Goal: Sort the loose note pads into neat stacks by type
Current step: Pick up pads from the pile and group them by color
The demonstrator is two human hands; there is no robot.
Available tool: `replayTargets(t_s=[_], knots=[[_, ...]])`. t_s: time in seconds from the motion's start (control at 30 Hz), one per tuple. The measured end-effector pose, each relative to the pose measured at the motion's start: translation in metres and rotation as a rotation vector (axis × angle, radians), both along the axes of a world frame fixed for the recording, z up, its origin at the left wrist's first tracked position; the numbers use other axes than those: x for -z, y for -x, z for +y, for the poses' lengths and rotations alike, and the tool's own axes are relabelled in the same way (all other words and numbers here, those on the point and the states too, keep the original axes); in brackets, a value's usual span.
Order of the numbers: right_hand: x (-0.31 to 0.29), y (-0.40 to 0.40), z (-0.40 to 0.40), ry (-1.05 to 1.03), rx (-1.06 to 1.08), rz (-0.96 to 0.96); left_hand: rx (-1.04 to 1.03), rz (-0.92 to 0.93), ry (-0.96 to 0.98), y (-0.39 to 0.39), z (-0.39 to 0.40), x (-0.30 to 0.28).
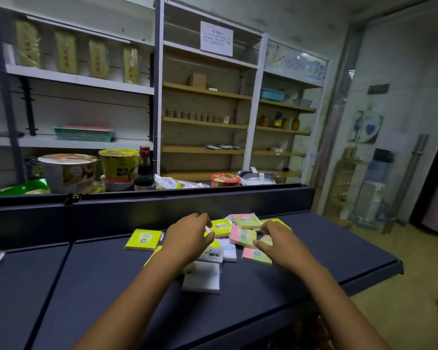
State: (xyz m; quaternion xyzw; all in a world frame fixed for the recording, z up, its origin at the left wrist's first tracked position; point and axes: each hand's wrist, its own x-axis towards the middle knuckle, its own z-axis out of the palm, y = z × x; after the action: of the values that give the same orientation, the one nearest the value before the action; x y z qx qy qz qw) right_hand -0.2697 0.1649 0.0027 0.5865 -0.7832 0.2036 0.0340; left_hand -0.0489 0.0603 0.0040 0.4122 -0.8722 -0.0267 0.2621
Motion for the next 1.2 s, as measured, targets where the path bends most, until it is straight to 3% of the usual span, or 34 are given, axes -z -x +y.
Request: replayTargets(t_s=[0.53, 0.77, 1.2], knots=[[0.011, 0.073, -0.088, -0.020, -0.217, -0.014, -0.242, -0.091, -0.204, 0.083, -0.059, 0.028], [0.015, 0.107, -0.107, 0.001, -0.313, -0.032, -0.275, -0.105, -0.386, 0.104, -0.085, 0.041], [0.023, 0.126, -0.120, 0.066, -0.378, -0.075, -0.215, 0.298, -0.288, 0.105, -0.073, 0.043]])
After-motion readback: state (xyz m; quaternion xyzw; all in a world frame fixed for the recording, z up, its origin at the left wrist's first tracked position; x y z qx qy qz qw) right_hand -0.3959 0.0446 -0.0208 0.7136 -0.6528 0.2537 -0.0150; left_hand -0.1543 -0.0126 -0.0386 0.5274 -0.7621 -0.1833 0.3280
